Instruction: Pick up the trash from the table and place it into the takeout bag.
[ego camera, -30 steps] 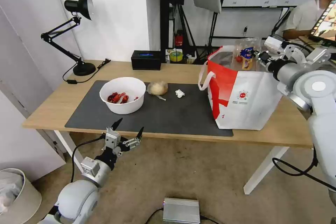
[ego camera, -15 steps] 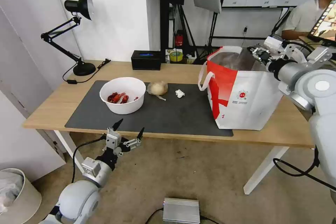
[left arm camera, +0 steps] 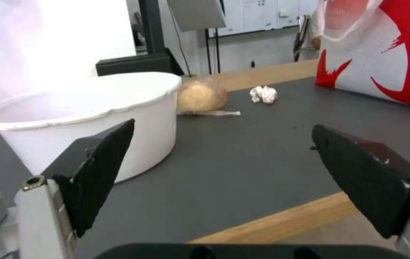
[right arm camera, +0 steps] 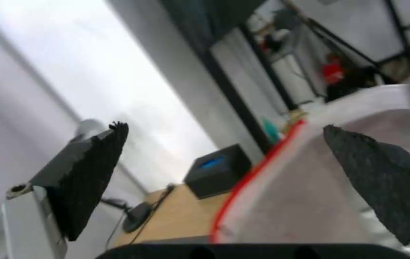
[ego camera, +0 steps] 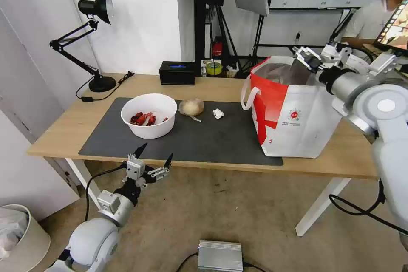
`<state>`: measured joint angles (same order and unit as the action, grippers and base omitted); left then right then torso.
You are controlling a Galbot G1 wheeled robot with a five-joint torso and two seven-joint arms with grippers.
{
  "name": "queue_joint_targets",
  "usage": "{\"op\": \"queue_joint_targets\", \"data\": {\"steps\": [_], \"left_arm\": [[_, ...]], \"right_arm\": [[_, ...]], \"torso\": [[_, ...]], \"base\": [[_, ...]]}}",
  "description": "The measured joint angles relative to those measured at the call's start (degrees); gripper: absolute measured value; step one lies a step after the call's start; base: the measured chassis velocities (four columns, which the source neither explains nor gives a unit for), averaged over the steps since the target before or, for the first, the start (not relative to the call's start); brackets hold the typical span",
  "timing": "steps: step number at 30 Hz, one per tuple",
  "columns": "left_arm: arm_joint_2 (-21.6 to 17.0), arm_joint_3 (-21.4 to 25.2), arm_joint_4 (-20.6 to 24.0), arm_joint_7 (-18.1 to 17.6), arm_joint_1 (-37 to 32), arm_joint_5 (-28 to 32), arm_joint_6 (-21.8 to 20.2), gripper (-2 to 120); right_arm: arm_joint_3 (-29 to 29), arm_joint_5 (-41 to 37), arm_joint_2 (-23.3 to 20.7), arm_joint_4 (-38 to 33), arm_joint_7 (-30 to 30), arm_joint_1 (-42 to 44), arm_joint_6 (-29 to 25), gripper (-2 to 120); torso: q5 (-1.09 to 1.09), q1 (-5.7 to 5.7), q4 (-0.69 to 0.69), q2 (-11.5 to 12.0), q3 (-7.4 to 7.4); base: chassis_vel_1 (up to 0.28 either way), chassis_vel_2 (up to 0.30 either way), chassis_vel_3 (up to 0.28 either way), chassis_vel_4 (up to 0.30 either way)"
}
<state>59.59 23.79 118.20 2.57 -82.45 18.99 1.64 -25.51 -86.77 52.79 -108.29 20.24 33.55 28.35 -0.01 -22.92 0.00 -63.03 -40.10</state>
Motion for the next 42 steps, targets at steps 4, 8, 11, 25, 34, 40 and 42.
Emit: {"op": "queue_joint_targets", "data": {"steps": [4, 8, 11, 25, 34, 40, 42], "left_arm": [[-0.1, 0.6, 0.3, 0.0, -0.1, 0.1, 0.0, 100], [-0.3, 0.8, 0.3, 0.0, -0.2, 0.3, 0.2, 100], [-0.5, 0.5, 0.2, 0.0, 0.1, 0.3, 0.3, 100], [-1.0, -0.3, -0.8, 0.1, 0.5, 0.4, 1.3, 100], [-0.7, 0.2, -0.9, 0.1, -0.1, 0.3, 1.8, 100], [-0.7, 0.9, -1.1, 0.2, -0.6, 0.3, 2.1, 100], [-0.7, 1.0, -1.2, 0.5, -0.8, 0.3, 2.3, 100]], "right_arm": [[1.7, 2.0, -0.5, -2.9, -2.7, 1.4, 0.0, 100], [2.6, 6.7, -1.6, -6.0, -9.4, 5.5, -0.9, 100], [2.5, 11.0, -2.8, -8.3, -14.6, 9.9, -2.4, 100], [0.4, 34.9, -4.0, -14.8, -25.2, 32.6, -13.5, 100], [1.2, 44.3, -0.5, -13.6, -25.2, 40.7, -18.9, 100], [1.4, 47.4, 1.4, -12.8, -24.9, 44.0, -21.7, 100], [1.5, 48.3, 1.9, -12.4, -24.9, 45.1, -22.5, 100]], "torso": [[-0.01, 0.0, 0.01, 0.0, 0.0], [0.0, 0.0, 0.02, 0.0, 0.0], [0.02, 0.0, -0.01, 0.0, 0.0], [0.01, 0.0, 0.0, 0.0, 0.0], [0.01, 0.01, 0.0, 0.0, 0.0], [0.0, 0.01, 0.0, 0.0, 0.0], [0.01, 0.01, 0.0, 0.0, 0.0]], "base": [[0.0, 0.0, 0.0, 0.0], [0.0, 0.0, 0.0, 0.0], [0.0, 0.0, 0.0, 0.0], [0.0, 0.0, 0.0, 0.0], [0.0, 0.0, 0.0, 0.0], [0.0, 0.0, 0.0, 0.0], [0.0, 0.0, 0.0, 0.0]]}}
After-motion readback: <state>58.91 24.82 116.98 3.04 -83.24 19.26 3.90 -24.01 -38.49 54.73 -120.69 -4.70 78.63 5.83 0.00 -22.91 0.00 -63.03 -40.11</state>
